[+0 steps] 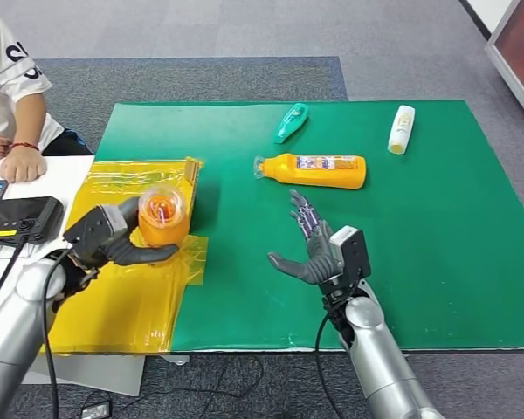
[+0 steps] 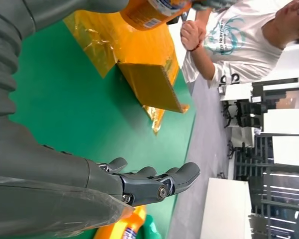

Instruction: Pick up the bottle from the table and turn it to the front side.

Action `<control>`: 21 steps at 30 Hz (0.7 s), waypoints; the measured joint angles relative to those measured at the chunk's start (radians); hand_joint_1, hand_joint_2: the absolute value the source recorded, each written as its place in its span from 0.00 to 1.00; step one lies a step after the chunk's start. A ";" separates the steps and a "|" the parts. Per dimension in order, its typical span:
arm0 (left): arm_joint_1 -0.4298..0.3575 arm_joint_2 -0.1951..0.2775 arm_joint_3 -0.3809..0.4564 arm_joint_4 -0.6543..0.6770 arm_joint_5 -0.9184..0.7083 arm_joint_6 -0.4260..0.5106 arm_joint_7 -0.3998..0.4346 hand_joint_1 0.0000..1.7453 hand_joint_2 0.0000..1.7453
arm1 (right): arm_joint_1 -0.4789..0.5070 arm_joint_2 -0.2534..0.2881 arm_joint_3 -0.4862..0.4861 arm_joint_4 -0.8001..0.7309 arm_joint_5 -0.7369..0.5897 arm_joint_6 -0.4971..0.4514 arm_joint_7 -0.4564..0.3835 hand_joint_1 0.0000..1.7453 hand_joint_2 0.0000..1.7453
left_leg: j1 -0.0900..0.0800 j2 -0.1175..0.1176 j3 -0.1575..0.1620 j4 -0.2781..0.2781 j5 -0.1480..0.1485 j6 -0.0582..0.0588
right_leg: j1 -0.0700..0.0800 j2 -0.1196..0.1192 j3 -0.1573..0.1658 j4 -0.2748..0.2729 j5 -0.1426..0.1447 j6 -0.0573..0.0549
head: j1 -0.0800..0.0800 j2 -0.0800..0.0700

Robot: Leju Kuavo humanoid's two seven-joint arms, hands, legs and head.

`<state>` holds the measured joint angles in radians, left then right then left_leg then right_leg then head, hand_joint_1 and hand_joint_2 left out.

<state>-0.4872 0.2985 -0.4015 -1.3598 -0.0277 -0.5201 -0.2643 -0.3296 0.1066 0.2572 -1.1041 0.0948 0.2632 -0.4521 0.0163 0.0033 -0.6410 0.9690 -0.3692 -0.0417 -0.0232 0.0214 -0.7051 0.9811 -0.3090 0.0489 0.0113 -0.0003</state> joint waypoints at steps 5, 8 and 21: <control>-0.138 0.072 -0.046 0.149 0.060 -0.108 0.035 1.00 1.00 | -0.027 0.001 0.010 0.018 -0.006 0.012 -0.009 0.00 1.00 | 0.000 0.000 0.000 0.000 0.002 -0.001 | 0.000 0.000 -0.001 0.000 0.002 0.000 | 0.000 0.000; -0.208 0.105 -0.078 0.236 0.096 -0.148 0.052 1.00 1.00 | -0.041 0.003 0.023 0.033 -0.014 0.016 -0.016 0.00 1.00 | 0.001 0.000 -0.001 0.000 0.003 -0.001 | 0.001 0.000 -0.001 0.000 0.002 0.000 | 0.000 0.000; -0.289 0.183 -0.176 0.393 0.174 -0.215 0.058 1.00 1.00 | -0.058 0.006 0.069 0.075 -0.035 0.015 -0.023 0.00 1.00 | 0.001 0.000 -0.002 0.000 0.002 -0.002 | 0.001 0.000 -0.002 0.000 0.002 0.000 | 0.000 0.000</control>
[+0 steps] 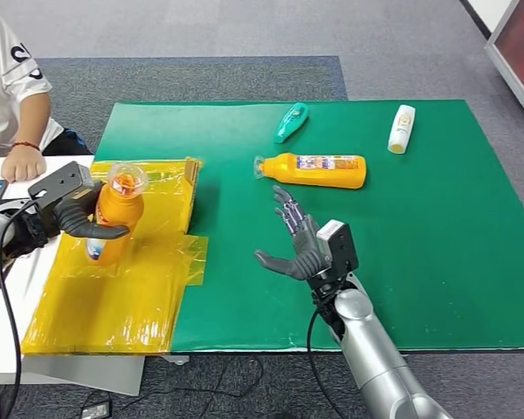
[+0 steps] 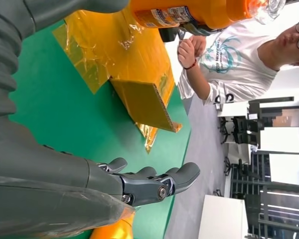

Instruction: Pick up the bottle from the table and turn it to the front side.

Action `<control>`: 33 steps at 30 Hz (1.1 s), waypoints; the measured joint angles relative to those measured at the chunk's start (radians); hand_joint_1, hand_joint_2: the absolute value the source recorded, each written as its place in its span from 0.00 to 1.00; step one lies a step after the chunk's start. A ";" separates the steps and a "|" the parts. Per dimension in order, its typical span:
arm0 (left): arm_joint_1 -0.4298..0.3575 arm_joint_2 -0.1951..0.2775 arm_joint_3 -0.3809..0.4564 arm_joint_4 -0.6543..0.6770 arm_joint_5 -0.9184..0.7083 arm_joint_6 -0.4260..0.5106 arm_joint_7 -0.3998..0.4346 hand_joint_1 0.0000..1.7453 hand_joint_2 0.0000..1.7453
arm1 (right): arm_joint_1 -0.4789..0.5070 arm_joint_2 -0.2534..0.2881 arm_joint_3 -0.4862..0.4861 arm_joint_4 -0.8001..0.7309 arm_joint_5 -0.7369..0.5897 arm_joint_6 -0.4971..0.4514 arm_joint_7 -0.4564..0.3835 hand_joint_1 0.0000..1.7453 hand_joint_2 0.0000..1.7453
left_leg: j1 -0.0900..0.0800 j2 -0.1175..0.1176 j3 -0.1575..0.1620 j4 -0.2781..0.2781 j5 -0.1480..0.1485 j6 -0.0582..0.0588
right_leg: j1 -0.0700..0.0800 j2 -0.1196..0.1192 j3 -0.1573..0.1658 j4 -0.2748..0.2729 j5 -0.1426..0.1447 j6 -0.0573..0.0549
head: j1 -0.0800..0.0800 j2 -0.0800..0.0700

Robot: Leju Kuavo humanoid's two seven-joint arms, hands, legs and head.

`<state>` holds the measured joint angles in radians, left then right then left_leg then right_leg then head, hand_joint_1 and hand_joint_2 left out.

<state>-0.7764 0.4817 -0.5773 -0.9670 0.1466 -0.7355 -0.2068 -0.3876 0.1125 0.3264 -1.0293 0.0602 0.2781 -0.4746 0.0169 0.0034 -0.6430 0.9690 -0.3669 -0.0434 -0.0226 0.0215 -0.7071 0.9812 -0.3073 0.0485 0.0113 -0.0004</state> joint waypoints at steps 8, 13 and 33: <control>-0.059 0.027 -0.076 0.024 -0.002 -0.039 0.042 1.00 1.00 | -0.012 0.002 0.016 0.021 -0.006 0.001 -0.001 0.00 1.00 | 0.000 0.000 0.000 0.000 0.000 0.000 | 0.000 0.000 0.000 0.000 0.000 0.000 | 0.000 0.000; -0.110 0.042 -0.130 0.027 0.002 -0.042 0.069 1.00 1.00 | -0.015 0.003 0.027 0.034 -0.008 0.000 -0.003 0.00 1.00 | 0.000 0.000 0.000 0.000 0.000 0.000 | 0.000 0.000 0.000 0.000 0.000 0.000 | 0.000 0.000; -0.275 -0.045 -0.387 -0.017 -0.404 0.216 0.227 1.00 1.00 | 0.009 0.003 0.022 0.040 0.030 -0.024 0.014 0.00 1.00 | -0.001 0.000 0.001 0.000 0.000 0.000 | -0.001 0.000 0.001 0.000 0.001 0.001 | 0.000 0.000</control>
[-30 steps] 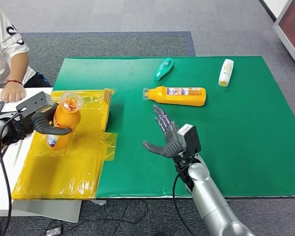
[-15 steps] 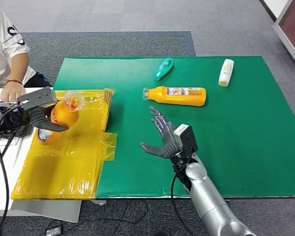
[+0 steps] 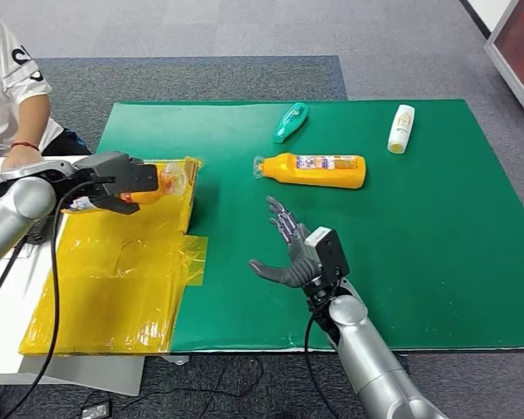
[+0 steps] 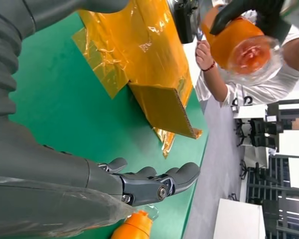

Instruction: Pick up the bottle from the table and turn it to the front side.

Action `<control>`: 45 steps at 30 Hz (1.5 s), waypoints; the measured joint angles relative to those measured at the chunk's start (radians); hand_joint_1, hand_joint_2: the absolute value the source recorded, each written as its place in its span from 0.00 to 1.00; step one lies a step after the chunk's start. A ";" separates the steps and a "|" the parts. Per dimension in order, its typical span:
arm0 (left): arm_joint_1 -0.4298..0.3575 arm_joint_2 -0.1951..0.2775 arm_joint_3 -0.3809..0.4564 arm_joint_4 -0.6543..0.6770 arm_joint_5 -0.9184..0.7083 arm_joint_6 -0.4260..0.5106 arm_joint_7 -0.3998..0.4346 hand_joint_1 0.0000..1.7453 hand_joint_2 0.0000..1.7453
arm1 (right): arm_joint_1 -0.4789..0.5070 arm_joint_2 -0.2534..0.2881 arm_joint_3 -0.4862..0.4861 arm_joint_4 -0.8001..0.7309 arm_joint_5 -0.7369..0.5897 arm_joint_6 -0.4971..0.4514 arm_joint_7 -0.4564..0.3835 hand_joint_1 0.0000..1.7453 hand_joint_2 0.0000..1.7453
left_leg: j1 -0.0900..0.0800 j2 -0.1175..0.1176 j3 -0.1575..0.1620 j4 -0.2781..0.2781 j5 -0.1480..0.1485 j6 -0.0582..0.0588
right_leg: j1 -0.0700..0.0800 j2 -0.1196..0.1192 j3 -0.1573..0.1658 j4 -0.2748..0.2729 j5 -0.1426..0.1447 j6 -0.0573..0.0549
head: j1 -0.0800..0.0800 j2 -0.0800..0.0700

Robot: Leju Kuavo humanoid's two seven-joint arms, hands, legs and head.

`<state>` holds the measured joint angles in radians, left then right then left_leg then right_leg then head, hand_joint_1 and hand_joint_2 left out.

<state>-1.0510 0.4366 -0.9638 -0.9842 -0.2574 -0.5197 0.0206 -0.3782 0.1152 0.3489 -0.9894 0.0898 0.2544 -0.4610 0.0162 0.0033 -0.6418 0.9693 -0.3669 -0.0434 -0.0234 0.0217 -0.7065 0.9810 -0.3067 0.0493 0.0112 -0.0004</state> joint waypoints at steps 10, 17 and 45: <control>-0.004 -0.032 -0.049 -0.023 0.079 -0.089 -0.066 1.00 1.00 | 0.006 0.002 -0.004 -0.006 0.023 0.017 0.002 0.00 1.00 | 0.000 0.000 0.000 0.000 0.000 0.000 | 0.000 0.000 0.001 0.000 0.000 0.000 | 0.000 0.000; -0.014 0.058 -0.048 -0.094 0.523 -0.265 -0.098 1.00 1.00 | -0.012 0.005 0.005 0.006 -0.005 0.033 -0.015 0.00 1.00 | 0.001 0.000 0.000 0.000 0.000 0.000 | 0.001 0.000 0.001 0.000 0.000 0.000 | 0.000 0.000; -0.116 0.266 -0.186 -0.126 0.891 -0.344 -0.057 1.00 1.00 | -0.073 0.021 0.092 0.045 -0.060 0.040 -0.025 0.00 1.00 | 0.001 0.000 0.000 0.000 0.000 0.000 | 0.001 0.000 0.001 0.000 0.000 0.000 | 0.000 0.000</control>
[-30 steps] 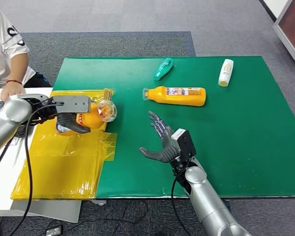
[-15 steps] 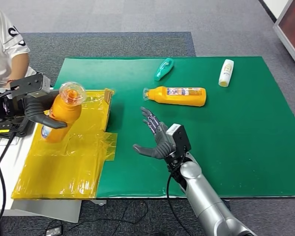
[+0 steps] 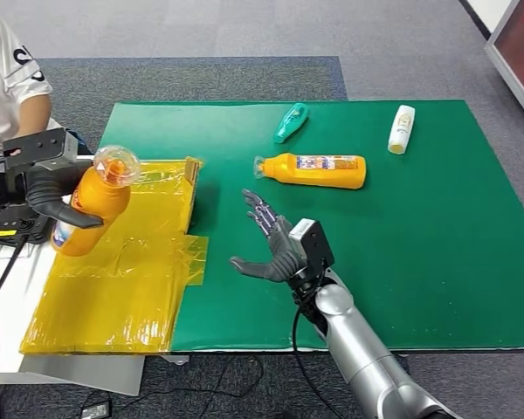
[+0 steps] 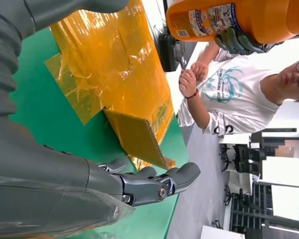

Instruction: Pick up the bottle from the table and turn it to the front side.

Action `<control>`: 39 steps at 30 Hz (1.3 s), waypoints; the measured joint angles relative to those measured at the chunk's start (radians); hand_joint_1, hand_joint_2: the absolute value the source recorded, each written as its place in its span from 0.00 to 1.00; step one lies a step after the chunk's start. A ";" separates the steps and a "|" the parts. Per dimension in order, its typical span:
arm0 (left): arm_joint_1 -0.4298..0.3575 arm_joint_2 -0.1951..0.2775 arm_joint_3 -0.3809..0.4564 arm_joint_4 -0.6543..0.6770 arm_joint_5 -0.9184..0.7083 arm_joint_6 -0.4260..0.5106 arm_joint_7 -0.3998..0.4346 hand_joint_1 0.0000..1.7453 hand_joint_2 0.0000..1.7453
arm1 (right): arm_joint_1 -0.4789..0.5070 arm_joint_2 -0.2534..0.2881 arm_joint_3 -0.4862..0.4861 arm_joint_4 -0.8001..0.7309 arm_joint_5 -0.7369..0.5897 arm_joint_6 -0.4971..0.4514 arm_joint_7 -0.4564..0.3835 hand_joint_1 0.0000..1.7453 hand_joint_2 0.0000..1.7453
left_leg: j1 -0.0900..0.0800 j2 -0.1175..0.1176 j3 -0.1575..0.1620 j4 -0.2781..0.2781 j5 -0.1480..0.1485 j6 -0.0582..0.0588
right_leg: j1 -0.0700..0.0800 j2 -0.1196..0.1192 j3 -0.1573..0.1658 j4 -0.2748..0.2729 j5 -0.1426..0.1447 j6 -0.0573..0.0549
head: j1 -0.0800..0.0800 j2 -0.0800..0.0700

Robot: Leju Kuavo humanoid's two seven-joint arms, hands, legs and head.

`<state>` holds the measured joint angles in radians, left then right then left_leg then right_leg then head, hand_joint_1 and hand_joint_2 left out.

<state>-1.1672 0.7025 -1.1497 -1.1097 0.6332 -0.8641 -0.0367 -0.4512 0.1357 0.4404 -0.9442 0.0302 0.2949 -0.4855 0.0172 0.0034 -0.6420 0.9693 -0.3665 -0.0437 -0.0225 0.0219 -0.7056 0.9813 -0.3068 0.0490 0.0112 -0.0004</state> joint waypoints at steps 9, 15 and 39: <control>0.019 0.020 -0.026 0.003 -0.017 0.037 -0.067 1.00 1.00 | -0.008 0.005 0.013 0.000 0.002 -0.010 0.000 0.00 1.00 | 0.000 0.000 0.000 0.000 0.000 0.000 | 0.000 0.000 0.000 0.000 0.000 0.000 | 0.000 0.000; 0.068 0.020 -0.026 0.017 -0.066 0.053 -0.119 1.00 1.00 | -0.011 0.007 0.016 0.000 0.004 -0.012 0.003 0.00 1.00 | 0.000 0.000 -0.001 0.000 0.000 0.000 | 0.000 0.000 -0.001 0.000 0.000 0.000 | 0.000 0.000; 0.146 0.001 -0.006 0.079 -0.217 0.079 -0.106 1.00 1.00 | -0.015 0.010 0.032 0.000 0.013 -0.014 0.010 0.00 1.00 | 0.001 0.000 -0.003 0.000 0.001 -0.001 | 0.001 0.000 -0.003 0.000 0.001 0.000 | 0.000 0.000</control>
<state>-1.0212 0.7039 -1.1555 -1.0306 0.4162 -0.7850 -0.1431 -0.4666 0.1457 0.4726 -0.9442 0.0429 0.2811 -0.4757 0.0178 0.0034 -0.6447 0.9693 -0.3660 -0.0443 -0.0219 0.0219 -0.7086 0.9813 -0.3062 0.0487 0.0111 -0.0004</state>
